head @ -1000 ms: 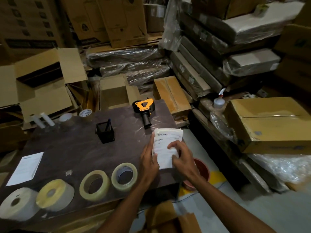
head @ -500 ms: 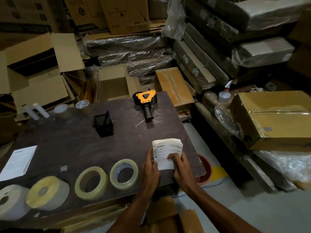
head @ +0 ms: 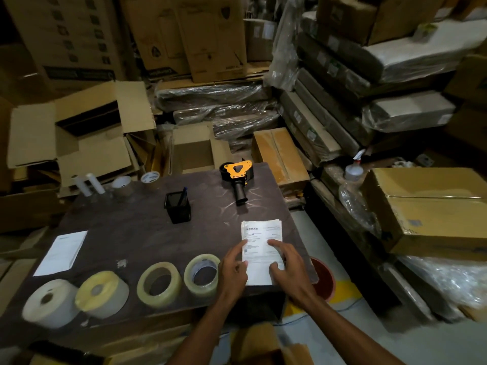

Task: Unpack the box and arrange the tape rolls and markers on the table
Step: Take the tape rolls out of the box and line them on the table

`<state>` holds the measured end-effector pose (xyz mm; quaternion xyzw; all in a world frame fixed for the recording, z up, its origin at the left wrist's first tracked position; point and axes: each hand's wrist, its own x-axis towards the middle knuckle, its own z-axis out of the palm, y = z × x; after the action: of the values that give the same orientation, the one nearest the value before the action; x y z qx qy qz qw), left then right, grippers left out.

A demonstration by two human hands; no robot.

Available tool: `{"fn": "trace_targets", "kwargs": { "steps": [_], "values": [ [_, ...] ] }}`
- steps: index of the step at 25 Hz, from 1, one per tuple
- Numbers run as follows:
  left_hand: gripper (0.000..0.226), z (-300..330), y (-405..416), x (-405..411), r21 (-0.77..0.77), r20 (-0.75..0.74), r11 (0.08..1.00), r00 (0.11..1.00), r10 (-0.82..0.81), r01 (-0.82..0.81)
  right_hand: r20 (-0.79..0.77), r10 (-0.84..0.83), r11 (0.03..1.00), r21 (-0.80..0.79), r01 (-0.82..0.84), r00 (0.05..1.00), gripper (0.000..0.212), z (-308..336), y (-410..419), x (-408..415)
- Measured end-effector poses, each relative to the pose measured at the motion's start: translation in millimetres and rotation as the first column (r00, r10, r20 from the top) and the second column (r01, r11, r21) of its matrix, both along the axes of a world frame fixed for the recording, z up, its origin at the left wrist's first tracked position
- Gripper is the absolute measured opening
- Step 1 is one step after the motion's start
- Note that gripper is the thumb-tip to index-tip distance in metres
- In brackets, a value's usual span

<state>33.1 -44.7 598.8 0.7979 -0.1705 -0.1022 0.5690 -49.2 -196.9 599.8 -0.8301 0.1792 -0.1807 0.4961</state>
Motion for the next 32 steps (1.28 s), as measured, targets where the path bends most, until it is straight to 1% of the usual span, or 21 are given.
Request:
{"fn": "trace_targets", "kwargs": {
  "steps": [6,10,13,16,19,23,27,32],
  "values": [
    [0.051,44.5,28.3,-33.8,0.02,-0.111,1.0,0.993,0.024,-0.022,-0.053,0.117,0.993,-0.024,-0.119,0.992,0.052,33.8,14.0,-24.6],
    [0.053,63.6,44.4,-56.9,0.02,-0.064,0.998,0.996,0.064,-0.063,-0.078,0.167,0.985,-0.028,-0.169,0.983,0.054,55.3,25.2,-37.5],
    [0.054,77.0,60.7,-74.7,0.039,-0.061,0.991,0.99,0.129,-0.127,-0.107,0.208,0.978,-0.009,-0.21,0.972,0.055,70.1,37.5,-44.5],
    [0.053,99.1,81.2,-90.1,0.034,-0.054,0.987,0.986,0.158,-0.156,-0.112,0.25,0.968,0.005,-0.251,0.962,0.056,87.3,54.5,-45.5],
    [0.054,116.3,102.6,-87.7,0.019,-0.06,0.98,0.978,0.197,-0.197,-0.109,0.28,0.96,0.005,-0.281,0.954,0.059,101.0,77.0,-33.4],
    [0.053,120.3,142.1,-53.5,0.048,-0.031,0.967,0.967,0.253,-0.252,-0.103,0.342,0.94,0.022,-0.341,0.934,0.062,105.3,113.6,5.4],
    [0.056,113.9,196.1,6.1,0.046,-0.02,0.962,0.963,0.27,-0.269,-0.093,0.344,0.938,-0.01,-0.346,0.934,0.061,101.1,162.9,66.0],
    [0.054,100.2,278.8,118.8,0.079,-0.057,0.962,0.962,0.266,-0.262,-0.108,0.366,0.93,0.094,-0.357,0.924,0.064,81.2,247.2,178.1]
  ]
}}
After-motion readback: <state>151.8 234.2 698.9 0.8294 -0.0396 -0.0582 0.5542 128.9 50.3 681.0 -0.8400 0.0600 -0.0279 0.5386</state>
